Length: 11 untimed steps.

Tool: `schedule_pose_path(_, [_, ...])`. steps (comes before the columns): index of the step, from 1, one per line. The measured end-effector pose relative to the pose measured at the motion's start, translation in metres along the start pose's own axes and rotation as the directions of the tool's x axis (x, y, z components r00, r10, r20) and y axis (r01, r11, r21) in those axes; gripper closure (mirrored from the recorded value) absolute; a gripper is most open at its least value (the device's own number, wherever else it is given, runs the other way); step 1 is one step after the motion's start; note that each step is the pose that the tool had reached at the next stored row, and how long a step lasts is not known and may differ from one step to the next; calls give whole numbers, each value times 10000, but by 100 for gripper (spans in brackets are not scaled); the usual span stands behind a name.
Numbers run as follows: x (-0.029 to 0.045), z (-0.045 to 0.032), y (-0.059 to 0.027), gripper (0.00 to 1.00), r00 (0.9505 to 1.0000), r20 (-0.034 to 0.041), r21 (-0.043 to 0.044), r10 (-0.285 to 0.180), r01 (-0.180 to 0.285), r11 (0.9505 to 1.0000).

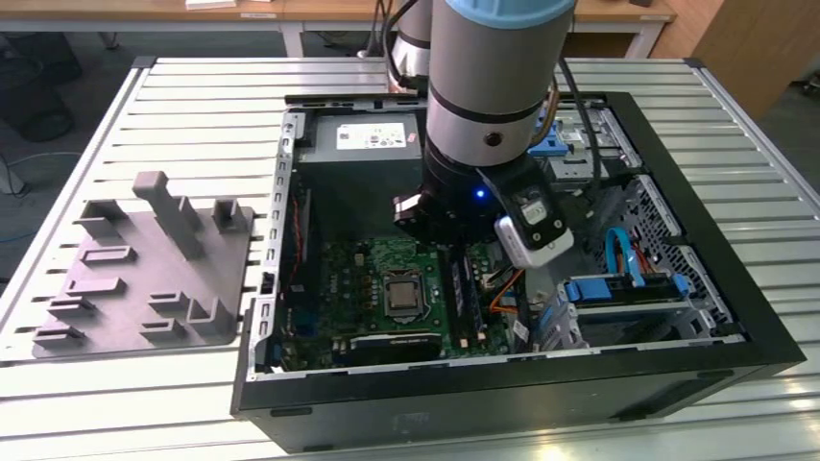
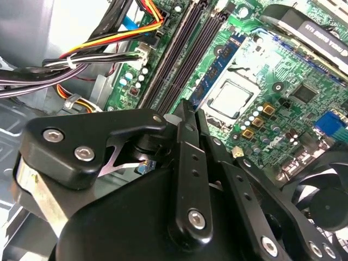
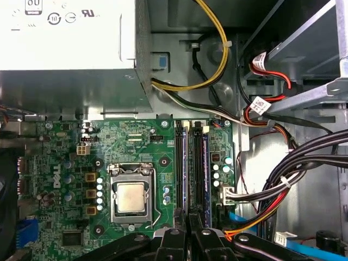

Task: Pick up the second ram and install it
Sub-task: 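Insert the second ram into the second slot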

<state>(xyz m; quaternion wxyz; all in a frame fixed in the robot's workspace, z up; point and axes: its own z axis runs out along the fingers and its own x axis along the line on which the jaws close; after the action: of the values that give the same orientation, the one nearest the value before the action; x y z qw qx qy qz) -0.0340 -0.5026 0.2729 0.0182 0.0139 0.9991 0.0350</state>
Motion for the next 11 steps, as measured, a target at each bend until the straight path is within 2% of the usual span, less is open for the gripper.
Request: schedule_pose_path(11, [2,57,-4,86,10000,0,0,0,0,10000])
